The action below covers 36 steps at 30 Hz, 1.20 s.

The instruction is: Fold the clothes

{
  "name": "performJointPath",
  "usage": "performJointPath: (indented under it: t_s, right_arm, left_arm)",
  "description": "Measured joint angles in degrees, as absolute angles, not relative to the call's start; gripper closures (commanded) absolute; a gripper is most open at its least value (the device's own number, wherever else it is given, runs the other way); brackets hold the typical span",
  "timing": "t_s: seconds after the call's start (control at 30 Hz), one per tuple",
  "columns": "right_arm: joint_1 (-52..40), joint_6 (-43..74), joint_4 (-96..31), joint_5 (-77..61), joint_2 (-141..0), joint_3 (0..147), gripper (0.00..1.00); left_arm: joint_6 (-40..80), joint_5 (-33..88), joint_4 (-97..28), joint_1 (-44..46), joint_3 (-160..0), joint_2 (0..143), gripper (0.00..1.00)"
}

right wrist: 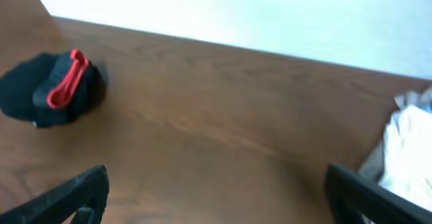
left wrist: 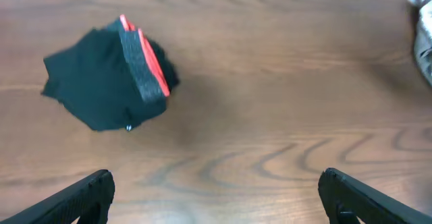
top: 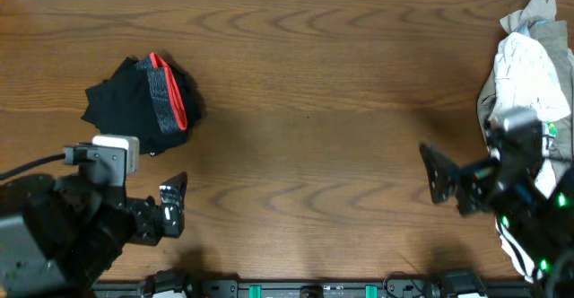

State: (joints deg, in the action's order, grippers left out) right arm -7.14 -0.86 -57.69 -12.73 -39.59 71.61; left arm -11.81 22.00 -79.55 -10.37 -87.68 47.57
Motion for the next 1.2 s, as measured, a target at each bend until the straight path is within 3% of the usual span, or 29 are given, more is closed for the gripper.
performJointPath:
  t_s: [0.47,0.7,1.0,1.2]
  right_arm:
    - [-7.14,-0.91,-76.03,-11.49,-36.73,71.59,0.01]
    - [-7.16,-1.04,-79.11,-10.83,-36.45,71.31,0.01]
    - [-6.39,-3.60,-47.53,-6.52,-26.83,53.39,0.01]
    - [-5.21,-4.29,-41.21,-4.80,-17.56,33.36,0.01]
  left_arm:
    - [-11.81,21.41,-79.53,-10.37,-87.29,48.42,0.02]
    - [-11.81,21.39,-79.55,-10.37,-87.29,48.42,0.02]
    - [-11.81,21.15,-79.53,-10.35,-87.15,48.42,0.02]
    - [-11.81,20.97,-79.53,-10.33,-87.07,48.42,0.02]
